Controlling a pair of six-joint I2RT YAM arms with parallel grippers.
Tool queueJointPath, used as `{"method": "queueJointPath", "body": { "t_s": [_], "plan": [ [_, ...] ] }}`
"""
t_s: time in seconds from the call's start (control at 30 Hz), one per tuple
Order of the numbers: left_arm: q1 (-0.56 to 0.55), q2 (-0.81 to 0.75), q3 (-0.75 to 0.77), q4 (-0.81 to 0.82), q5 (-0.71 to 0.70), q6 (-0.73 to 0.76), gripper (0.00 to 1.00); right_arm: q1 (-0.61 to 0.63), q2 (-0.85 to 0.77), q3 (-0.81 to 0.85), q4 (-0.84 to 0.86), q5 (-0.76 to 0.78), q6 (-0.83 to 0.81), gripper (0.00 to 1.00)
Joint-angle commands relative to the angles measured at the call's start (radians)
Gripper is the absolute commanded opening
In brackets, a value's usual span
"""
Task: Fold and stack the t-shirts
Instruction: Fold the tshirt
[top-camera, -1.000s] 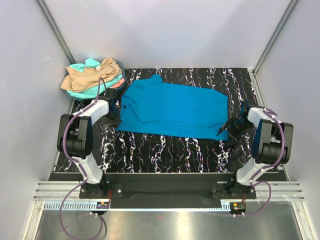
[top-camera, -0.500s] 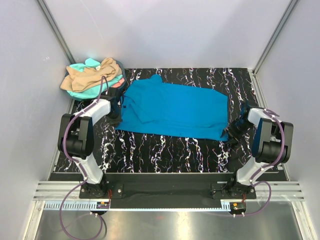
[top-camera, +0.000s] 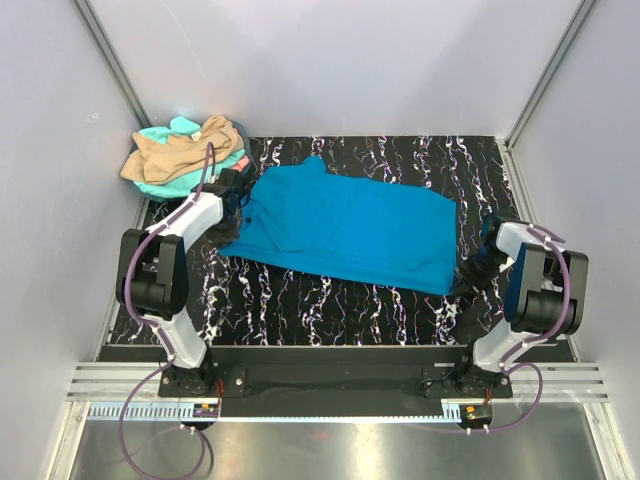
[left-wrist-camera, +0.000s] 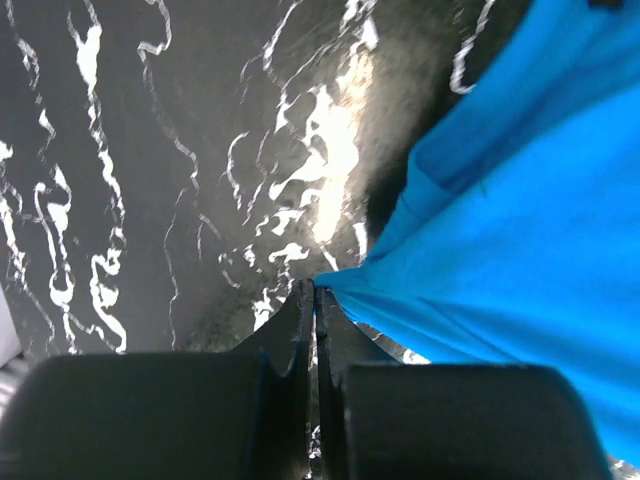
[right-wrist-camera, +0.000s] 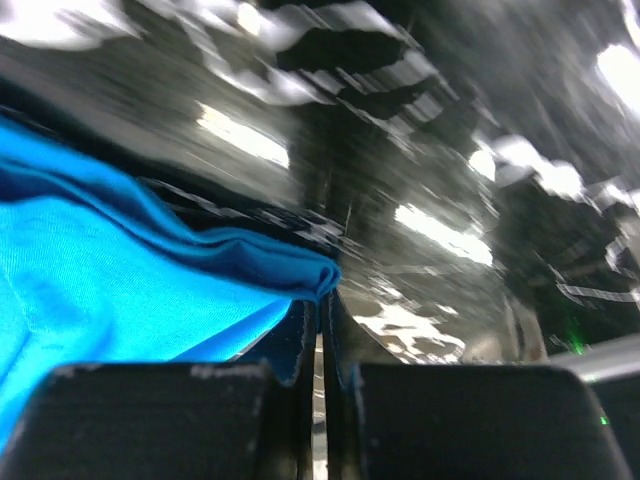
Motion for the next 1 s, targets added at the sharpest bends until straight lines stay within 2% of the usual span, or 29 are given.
{"method": "queueJointPath", "body": {
  "t_s": [0.0,0.2,0.27,0.3,0.33,0.37,0.43,0.5,0.57,0.63,0.67,0.7,0.77,0.83,0.9,0.97],
  "plan": [
    [0.006,-0.036,-0.051,-0.048,-0.129,-0.025,0.0,-0.007,-0.048,-0.043,-0.06,0.135,0.025,0.0],
    [0.008,-0.005,-0.134,-0.126,-0.128,-0.14,0.0,-0.007,-0.036,-0.101,-0.094,0.138,0.046,0.0],
    [0.014,-0.029,-0.149,-0.143,-0.117,-0.182,0.02,-0.007,-0.054,-0.092,-0.117,0.136,0.068,0.12],
    [0.021,-0.042,-0.155,-0.147,-0.112,-0.192,0.12,-0.007,-0.083,-0.085,-0.153,0.138,0.075,0.18],
    [0.025,-0.065,-0.152,-0.155,-0.106,-0.198,0.45,-0.007,-0.102,-0.063,-0.169,0.141,0.074,0.29],
    [0.026,-0.079,-0.146,-0.178,-0.103,-0.209,0.57,-0.007,-0.126,-0.051,-0.183,0.147,0.066,0.34],
    [0.026,-0.117,-0.122,-0.195,-0.1,-0.209,0.75,-0.007,-0.189,0.002,-0.224,0.194,0.027,0.44],
    [0.025,-0.138,-0.084,-0.229,-0.097,-0.209,0.82,-0.007,-0.22,0.041,-0.238,0.225,-0.054,0.49],
    [0.02,-0.166,-0.054,-0.24,-0.051,-0.186,0.81,-0.006,-0.249,0.098,-0.228,0.218,-0.121,0.65],
    [0.0,-0.207,-0.022,-0.212,0.016,-0.148,0.72,-0.007,-0.252,0.132,-0.165,0.138,-0.217,0.67],
    [-0.008,-0.221,-0.013,-0.165,0.124,-0.117,0.67,-0.006,-0.245,0.141,-0.143,0.104,-0.239,0.66],
    [-0.018,-0.232,-0.005,-0.134,0.197,-0.106,0.55,-0.006,-0.228,0.153,-0.126,0.065,-0.253,0.65],
    [-0.032,-0.252,0.001,-0.074,0.344,-0.118,0.48,-0.006,-0.177,0.173,-0.12,-0.029,-0.231,0.64],
    [-0.052,-0.244,-0.004,-0.034,0.424,-0.12,0.42,-0.006,-0.165,0.152,-0.065,-0.115,-0.198,0.64],
    [-0.057,-0.217,0.0,-0.068,0.385,-0.153,0.4,-0.006,-0.143,0.141,-0.036,-0.144,-0.179,0.64],
    [-0.057,-0.209,-0.003,-0.127,0.25,-0.187,0.41,-0.004,-0.123,0.142,-0.04,-0.152,-0.182,0.64]
  ]
}}
